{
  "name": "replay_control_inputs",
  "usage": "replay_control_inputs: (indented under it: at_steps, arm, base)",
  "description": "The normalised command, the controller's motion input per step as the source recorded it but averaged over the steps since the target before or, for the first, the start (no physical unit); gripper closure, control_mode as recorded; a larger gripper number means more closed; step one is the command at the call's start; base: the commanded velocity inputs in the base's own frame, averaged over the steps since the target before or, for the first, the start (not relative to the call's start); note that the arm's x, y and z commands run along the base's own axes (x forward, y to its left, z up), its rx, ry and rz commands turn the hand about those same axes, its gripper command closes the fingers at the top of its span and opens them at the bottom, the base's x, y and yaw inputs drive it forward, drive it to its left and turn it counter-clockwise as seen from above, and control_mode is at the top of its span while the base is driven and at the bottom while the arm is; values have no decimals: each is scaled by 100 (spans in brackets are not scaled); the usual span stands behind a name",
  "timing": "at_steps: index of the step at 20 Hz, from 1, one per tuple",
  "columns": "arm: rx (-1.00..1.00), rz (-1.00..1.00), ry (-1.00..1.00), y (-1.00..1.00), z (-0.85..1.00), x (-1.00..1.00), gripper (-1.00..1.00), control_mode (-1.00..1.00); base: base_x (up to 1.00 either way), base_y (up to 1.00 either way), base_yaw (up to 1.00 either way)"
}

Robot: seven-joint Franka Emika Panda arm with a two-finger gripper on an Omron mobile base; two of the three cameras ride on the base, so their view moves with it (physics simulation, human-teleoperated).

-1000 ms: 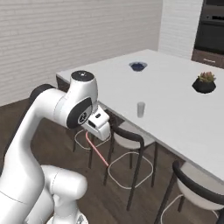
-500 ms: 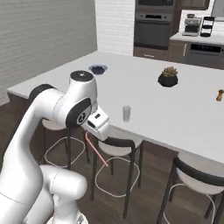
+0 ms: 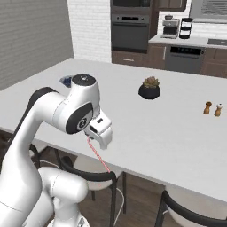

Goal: Take a straw from the drawer in front and place it inside the glass cup on the dining counter.

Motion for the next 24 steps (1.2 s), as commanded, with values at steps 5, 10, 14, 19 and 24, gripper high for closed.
replay_control_inputs:
  at_steps: [5,10,14,19,24]
  arm:
    - [0,0,0,0,0,0,100,100]
    - [5,0,-14,44,83,16,100,-100]
    - [22,0,-29,31,99,-4,100,-100]
    - [36,1,-25,1,67,0,100,-100]
    - [35,0,-11,0,7,11,100,-100]
  base:
    - [96,28,-3]
    - [0,0,0]
    - [0,0,0]
    - [0,0,0]
    - [0,0,0]
